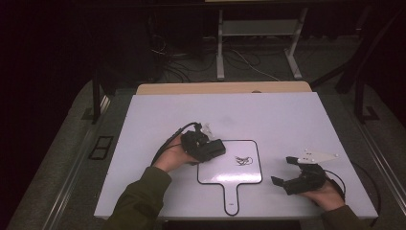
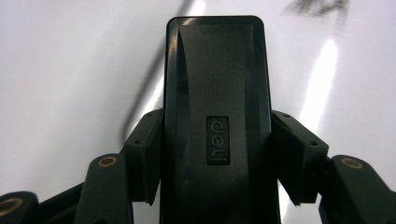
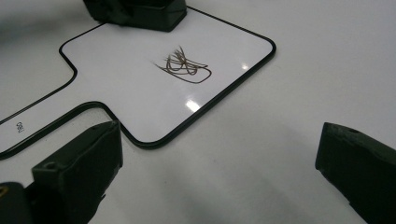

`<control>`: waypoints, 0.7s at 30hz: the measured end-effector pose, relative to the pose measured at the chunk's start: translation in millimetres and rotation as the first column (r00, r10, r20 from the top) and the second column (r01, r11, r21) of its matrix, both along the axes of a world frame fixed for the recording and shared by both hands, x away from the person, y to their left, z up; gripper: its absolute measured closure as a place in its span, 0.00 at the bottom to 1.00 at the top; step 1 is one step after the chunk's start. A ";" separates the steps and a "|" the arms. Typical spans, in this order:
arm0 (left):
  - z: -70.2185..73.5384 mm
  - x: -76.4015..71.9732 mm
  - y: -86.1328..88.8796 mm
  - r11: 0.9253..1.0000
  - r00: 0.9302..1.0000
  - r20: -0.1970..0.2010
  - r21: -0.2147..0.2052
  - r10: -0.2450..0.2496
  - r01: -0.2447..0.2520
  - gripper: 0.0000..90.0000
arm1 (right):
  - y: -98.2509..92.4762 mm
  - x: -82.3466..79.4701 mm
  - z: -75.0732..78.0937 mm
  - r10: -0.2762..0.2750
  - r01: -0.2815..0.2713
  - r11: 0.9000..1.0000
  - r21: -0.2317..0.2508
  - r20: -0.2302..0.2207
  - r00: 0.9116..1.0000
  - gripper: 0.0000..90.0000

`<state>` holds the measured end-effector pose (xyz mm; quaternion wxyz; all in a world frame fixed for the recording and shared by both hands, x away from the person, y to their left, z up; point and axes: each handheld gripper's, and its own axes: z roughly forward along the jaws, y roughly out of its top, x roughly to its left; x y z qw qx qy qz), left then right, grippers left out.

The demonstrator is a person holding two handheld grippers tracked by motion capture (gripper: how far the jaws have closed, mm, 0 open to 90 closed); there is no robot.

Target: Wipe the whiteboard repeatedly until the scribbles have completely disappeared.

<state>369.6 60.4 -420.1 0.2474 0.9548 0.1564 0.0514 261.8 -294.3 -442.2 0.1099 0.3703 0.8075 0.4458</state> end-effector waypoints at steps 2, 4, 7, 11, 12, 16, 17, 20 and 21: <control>-0.1 -10.1 -2.2 1.000 1.000 -0.003 -0.002 -0.025 0.025 0.43 | 0.1 -0.1 0.0 -0.001 0.001 1.000 0.000 0.000 1.000 0.00; 0.0 -16.6 -2.9 0.999 0.999 0.007 0.005 -0.042 0.042 0.43 | 0.4 -0.2 0.1 -0.001 0.001 1.000 0.000 -0.001 1.000 0.00; -0.7 -12.4 -0.5 1.000 1.000 0.006 -0.003 -0.029 0.029 0.43 | 1.2 -0.2 -0.1 0.002 -0.002 1.000 -0.005 0.000 1.000 0.00; -1.8 4.8 3.6 1.000 1.000 0.001 -0.021 0.021 -0.021 0.43 | 1.3 -0.3 0.1 0.002 -0.002 1.000 -0.005 0.001 1.000 0.00; -2.0 7.9 3.3 0.999 1.000 0.001 -0.023 0.027 -0.027 0.43 | 1.0 0.0 0.0 0.001 -0.001 1.000 -0.005 0.002 1.000 0.00; -1.5 12.7 0.5 0.999 0.999 -0.002 -0.015 0.036 -0.036 0.43 | -0.1 0.5 -0.3 0.001 -0.001 1.000 -0.004 0.000 1.000 0.00; -1.4 11.7 -0.5 0.999 0.999 0.004 -0.011 0.038 -0.038 0.43 | -0.2 0.5 -0.4 0.001 -0.001 1.000 -0.004 0.000 1.000 0.00; -0.8 7.1 -6.1 1.000 1.000 -0.006 -0.007 0.021 -0.021 0.43 | 0.0 0.6 -0.5 0.002 -0.002 1.000 -0.004 0.001 1.000 0.00; -0.5 5.1 -8.8 1.000 1.000 -0.009 -0.003 0.006 -0.006 0.43 | 0.3 0.5 -0.6 0.003 -0.003 1.000 -0.004 0.000 1.000 0.00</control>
